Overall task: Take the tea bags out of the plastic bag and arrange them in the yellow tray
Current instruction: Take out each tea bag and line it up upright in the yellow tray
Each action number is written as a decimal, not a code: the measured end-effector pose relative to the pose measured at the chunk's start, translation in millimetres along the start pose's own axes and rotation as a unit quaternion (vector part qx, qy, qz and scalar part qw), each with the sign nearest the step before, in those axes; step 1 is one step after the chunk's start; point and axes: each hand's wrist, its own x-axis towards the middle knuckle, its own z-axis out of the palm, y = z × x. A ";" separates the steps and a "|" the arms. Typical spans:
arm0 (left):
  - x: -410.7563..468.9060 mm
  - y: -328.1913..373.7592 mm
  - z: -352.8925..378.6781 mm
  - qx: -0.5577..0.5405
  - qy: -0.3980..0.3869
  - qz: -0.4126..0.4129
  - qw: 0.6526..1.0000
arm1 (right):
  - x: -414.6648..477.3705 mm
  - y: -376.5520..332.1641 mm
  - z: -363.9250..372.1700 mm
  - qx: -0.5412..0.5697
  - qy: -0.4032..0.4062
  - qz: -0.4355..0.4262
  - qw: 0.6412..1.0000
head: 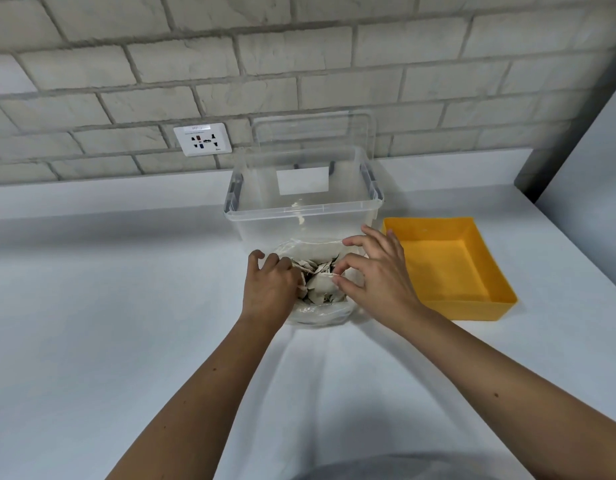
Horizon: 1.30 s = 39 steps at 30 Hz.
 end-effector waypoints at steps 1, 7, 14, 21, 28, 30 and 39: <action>0.0 -1.4 -0.7 -0.006 0.005 -0.004 1.000 | -0.4 0.1 -1.6 0.012 0.001 -0.002 1.000; -2.0 -14.3 -13.3 -0.186 0.038 -0.065 0.980 | 4.4 -2.9 -20.3 0.044 -0.053 -0.021 0.997; -3.6 -8.6 -51.7 -0.431 -0.007 -0.130 0.893 | 13.2 -22.1 -44.1 0.236 -0.195 0.003 0.952; -2.2 6.6 -66.1 -0.578 -0.073 -0.141 0.800 | 17.6 -26.6 -41.4 0.155 -0.136 0.018 0.978; -4.5 30.1 -66.4 -0.738 -0.105 -0.231 0.625 | 0.0 -21.7 -37.4 0.278 -0.072 0.111 0.951; -5.6 40.1 -63.3 -0.777 -0.125 -0.262 0.558 | -4.8 -17.4 -39.9 0.293 -0.035 0.133 0.946; 14.9 88.5 -59.1 -0.799 -0.149 -0.301 0.499 | -23.3 22.2 -63.0 0.319 0.012 0.166 0.933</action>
